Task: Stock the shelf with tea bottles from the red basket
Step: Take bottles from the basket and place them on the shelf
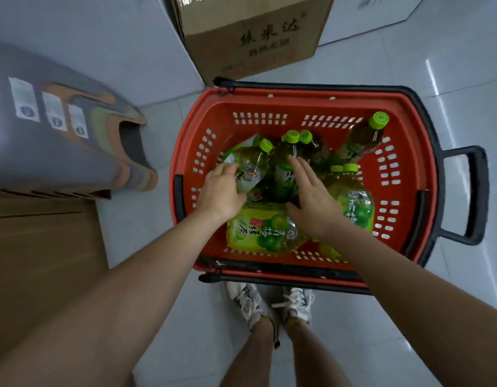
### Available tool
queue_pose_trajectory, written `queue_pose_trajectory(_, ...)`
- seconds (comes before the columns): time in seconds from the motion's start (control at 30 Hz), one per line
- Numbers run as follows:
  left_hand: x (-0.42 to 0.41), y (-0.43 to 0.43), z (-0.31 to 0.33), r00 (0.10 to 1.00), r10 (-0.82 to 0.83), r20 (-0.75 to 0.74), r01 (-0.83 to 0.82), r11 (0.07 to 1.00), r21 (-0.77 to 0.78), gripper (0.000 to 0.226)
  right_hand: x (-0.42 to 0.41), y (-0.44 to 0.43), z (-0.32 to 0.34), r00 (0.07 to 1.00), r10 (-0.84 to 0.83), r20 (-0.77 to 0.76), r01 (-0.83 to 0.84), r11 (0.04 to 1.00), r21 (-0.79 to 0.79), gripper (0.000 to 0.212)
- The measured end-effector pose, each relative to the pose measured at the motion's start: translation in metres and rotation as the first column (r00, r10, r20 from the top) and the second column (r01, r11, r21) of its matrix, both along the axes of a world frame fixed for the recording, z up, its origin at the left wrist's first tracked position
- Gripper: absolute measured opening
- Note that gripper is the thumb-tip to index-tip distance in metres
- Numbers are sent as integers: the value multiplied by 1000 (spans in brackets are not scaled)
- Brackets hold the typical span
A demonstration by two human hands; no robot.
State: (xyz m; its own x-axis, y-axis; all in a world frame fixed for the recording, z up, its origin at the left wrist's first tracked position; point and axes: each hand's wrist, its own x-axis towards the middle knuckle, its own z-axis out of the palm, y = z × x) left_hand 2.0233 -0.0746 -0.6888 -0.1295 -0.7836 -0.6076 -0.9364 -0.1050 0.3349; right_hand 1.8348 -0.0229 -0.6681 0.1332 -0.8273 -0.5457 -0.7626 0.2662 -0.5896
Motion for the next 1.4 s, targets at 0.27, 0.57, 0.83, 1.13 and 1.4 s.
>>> queue_pose_trajectory(0.27,-24,-32,-89,986,69,155,-74,997,24,120,30,-19,-69,965,-209,158,198,977,80,91)
queue_pose_trajectory(0.57,-6,-34,-28,958,259,-121,-279,938,-205,108,38,-21,-51,679,-492,545,352,869,348,109)
queue_pose_trajectory(0.83,-28,-50,51,787,385,-482,-392,916,91,82,10,-37,10,610,-431,665,403,891,207,95)
queue_pose_trajectory(1.13,-83,-20,44,722,498,-480,-403,867,294,91,-12,5,20,679,-527,511,584,809,58,99)
queue_pose_trajectory(1.4,-128,30,54,694,446,-565,-103,838,536,38,-86,65,39,613,-663,429,674,723,154,86)
